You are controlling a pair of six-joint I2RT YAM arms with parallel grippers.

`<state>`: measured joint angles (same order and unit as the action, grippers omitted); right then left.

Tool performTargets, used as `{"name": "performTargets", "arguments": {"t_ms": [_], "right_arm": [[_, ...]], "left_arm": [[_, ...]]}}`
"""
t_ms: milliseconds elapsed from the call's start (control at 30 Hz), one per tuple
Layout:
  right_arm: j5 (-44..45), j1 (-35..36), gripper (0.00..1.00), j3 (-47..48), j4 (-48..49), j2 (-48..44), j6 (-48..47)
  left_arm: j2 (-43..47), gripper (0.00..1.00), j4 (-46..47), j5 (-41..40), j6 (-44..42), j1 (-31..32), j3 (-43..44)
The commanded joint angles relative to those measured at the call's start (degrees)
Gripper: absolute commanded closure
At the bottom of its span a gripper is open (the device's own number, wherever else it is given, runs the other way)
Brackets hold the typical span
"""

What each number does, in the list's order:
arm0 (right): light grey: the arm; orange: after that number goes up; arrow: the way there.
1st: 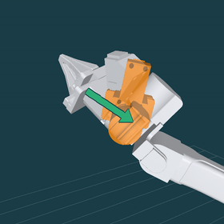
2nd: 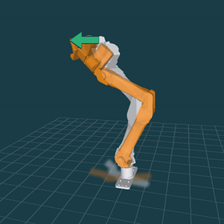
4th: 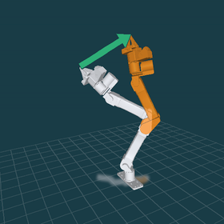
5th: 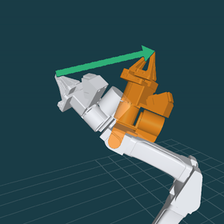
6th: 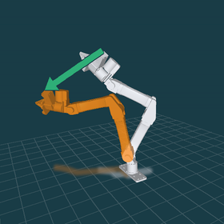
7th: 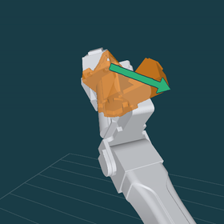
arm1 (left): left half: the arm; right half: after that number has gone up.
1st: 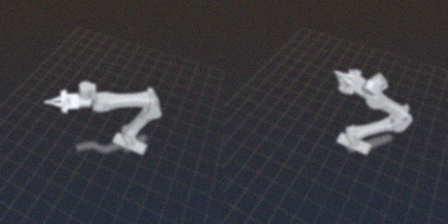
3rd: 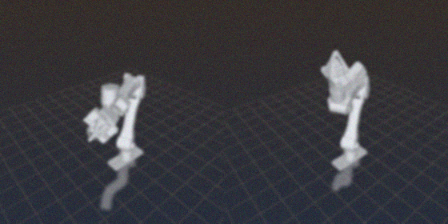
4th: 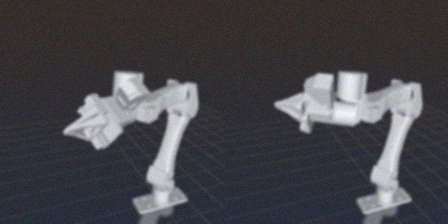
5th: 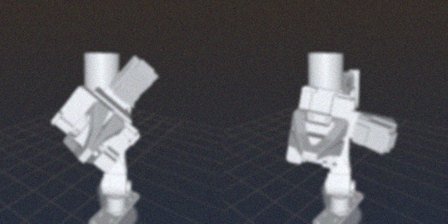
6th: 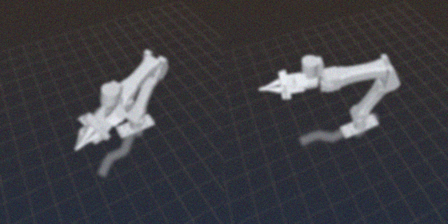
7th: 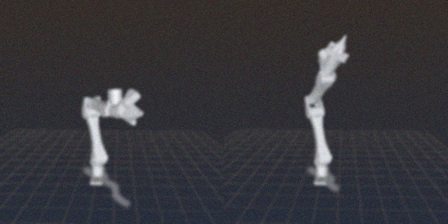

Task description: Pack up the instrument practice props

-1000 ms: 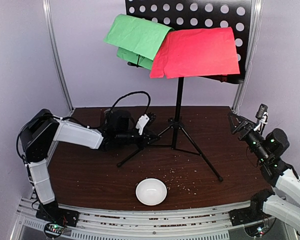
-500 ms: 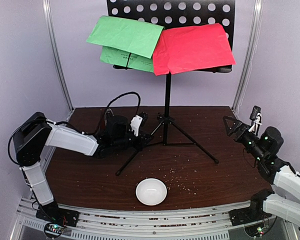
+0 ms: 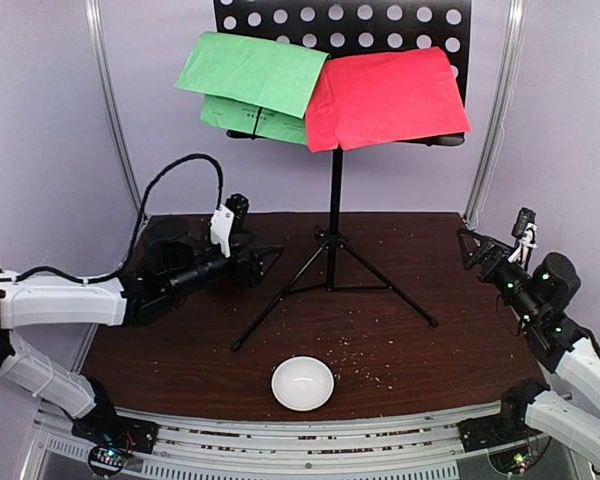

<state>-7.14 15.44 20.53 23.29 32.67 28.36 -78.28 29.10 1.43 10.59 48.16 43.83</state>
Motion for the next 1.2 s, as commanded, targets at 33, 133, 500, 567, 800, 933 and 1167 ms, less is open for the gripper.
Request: {"name": "performTargets", "arguments": {"t_ms": [33, 133, 500, 567, 800, 933, 1167], "right_arm": [[1.9, -0.1, 0.0, 1.5, -1.2, -0.9, -1.6], [1.4, -0.1, 0.0, 1.6, -0.9, -0.9, -1.3], [0.1, -0.1, 0.0, 2.7, -1.5, -1.9, -0.8], [0.1, -0.1, 0.0, 2.7, -1.8, -2.3, -0.9], [0.6, -0.1, 0.0, 2.8, -2.1, -3.0, -1.4], [0.4, -0.2, 0.0, 2.8, -2.2, -3.0, -1.4], [0.4, -0.2, 0.0, 2.9, -2.7, -3.9, -1.6]], "left_arm": [[9.1, 0.33, -1.7, -0.6, -13.8, 4.5, 0.7], [11.8, 0.38, -4.6, -2.2, -17.7, 6.9, 4.1], [6.3, 0.36, -10.3, -7.5, -28.4, 9.7, 21.6], [4.1, 0.35, -12.1, -10.1, -29.9, 9.7, 25.4], [-1.1, 0.32, -12.4, -9.2, -35.1, 9.6, 33.2], [-3.3, 0.28, -11.6, -9.1, -38.7, 9.6, 36.7], [-8.0, 0.2, -13.4, -9.3, -45.2, 7.9, 46.6]]}}
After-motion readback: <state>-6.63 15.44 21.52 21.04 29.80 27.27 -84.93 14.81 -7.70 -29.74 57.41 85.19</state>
